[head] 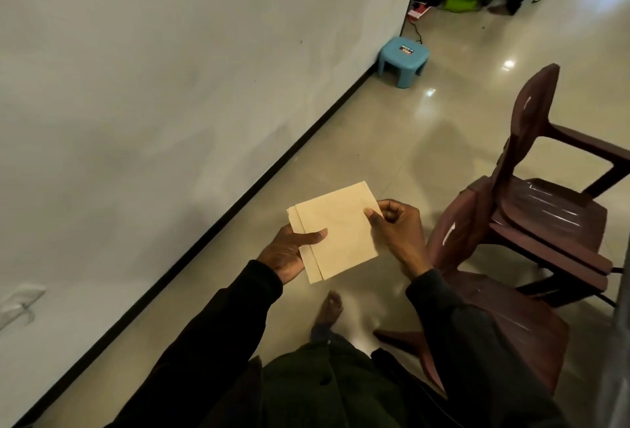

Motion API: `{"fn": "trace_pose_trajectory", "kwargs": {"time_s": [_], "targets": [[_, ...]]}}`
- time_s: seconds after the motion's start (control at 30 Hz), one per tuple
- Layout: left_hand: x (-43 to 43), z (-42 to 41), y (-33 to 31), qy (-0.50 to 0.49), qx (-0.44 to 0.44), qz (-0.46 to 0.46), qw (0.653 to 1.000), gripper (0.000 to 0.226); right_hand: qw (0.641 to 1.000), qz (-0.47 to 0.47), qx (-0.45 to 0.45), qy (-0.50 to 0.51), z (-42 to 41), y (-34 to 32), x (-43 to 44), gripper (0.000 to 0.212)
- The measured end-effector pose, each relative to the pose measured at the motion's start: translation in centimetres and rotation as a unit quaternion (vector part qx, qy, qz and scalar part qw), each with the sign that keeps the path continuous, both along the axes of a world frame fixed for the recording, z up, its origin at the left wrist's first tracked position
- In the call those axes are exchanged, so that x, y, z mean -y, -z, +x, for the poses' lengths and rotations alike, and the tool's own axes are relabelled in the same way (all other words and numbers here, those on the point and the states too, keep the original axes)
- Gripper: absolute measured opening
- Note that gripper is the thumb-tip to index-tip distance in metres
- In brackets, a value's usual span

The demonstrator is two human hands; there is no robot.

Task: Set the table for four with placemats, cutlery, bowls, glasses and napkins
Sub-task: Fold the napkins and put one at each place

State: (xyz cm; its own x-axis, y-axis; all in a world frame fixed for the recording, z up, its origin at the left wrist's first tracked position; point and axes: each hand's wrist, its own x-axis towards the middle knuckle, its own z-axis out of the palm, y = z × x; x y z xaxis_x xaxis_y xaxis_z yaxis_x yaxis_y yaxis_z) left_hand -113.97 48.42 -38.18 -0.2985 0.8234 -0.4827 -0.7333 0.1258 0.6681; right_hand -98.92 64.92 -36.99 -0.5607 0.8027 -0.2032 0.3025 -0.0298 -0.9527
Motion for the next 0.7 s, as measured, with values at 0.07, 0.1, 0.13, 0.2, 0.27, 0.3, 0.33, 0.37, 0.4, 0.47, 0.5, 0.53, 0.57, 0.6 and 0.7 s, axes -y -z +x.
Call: {"fn": "trace_pose_trajectory", "kwargs": {"time_s": [0.07, 0.1, 0.13, 0.2, 0.27, 0.3, 0.33, 0.37, 0.4, 0.47, 0.5, 0.53, 0.57, 0.6, 0.7], "targets": [[-2.8, -2.0, -0.1, 0.003, 0.005, -0.004, 1.0, 0.052, 1.0, 0.01, 0.001, 0.016, -1.4, 0.0, -2.5, 0.009], [-4.3, -2.9, -0.2, 0.004, 0.007, -0.005, 1.0, 0.052, 0.999, 0.024, 0.003, 0.024, -1.9, 0.0, -3.8, 0.007], [-5.9, -3.8, -0.2, 0.009, 0.005, -0.006, 1.0, 0.052, 0.999, 0.043, 0.003, 0.03, -2.5, -0.1, -5.4, 0.006], [-8.6, -5.4, -0.6, 0.026, -0.002, -0.006, 1.0, 0.053, 0.996, 0.077, -0.003, 0.037, -3.3, -0.3, -7.8, 0.009], [-11.5, -6.7, -1.0, 0.046, -0.003, -0.003, 0.999, 0.053, 0.994, 0.09, -0.031, 0.056, -3.7, -0.8, -10.1, 0.014], [-12.9, -7.3, -1.2, 0.051, -0.005, -0.003, 0.999, 0.053, 0.992, 0.097, -0.047, 0.061, -3.9, -1.3, -11.2, 0.014], [-14.3, -7.9, -1.5, 0.056, -0.008, -0.003, 0.998, 0.053, 0.991, 0.103, -0.061, 0.061, -4.0, -1.7, -12.1, 0.014], [-15.4, -8.5, -1.8, 0.06, -0.013, -0.002, 0.998, 0.052, 0.99, 0.108, -0.073, 0.055, -4.2, -2.1, -13.0, 0.013], [-16.9, -9.2, -2.1, 0.068, -0.014, 0.0, 0.998, 0.052, 0.989, 0.11, -0.082, 0.049, -4.4, -2.6, -14.0, 0.013], [-19.5, -10.5, -2.5, 0.085, -0.009, 0.008, 0.996, 0.053, 0.99, 0.106, -0.091, 0.032, -5.1, -3.1, -16.0, 0.017], [-20.8, -11.1, -2.8, 0.092, -0.004, 0.011, 0.996, 0.052, 0.991, 0.098, -0.09, 0.022, -5.6, -3.3, -17.0, 0.021], [-21.9, -11.7, -3.0, 0.095, -0.001, 0.012, 0.995, 0.05, 0.992, 0.089, -0.083, 0.015, -6.1, -3.4, -17.9, 0.026], [-23.4, -12.5, -3.2, 0.098, 0.0, 0.01, 0.995, 0.047, 0.994, 0.075, -0.072, 0.016, -6.7, -3.4, -19.1, 0.03], [-24.6, -13.2, -3.4, 0.099, 0.0, 0.009, 0.995, 0.045, 0.996, 0.058, -0.058, 0.022, -7.3, -3.4, -20.2, 0.034], [-28.9, -15.8, -3.7, 0.109, 0.002, 0.007, 0.994, 0.04, 0.998, 0.037, -0.023, 0.052, -9.1, -3.1, -23.8, 0.035]]}}
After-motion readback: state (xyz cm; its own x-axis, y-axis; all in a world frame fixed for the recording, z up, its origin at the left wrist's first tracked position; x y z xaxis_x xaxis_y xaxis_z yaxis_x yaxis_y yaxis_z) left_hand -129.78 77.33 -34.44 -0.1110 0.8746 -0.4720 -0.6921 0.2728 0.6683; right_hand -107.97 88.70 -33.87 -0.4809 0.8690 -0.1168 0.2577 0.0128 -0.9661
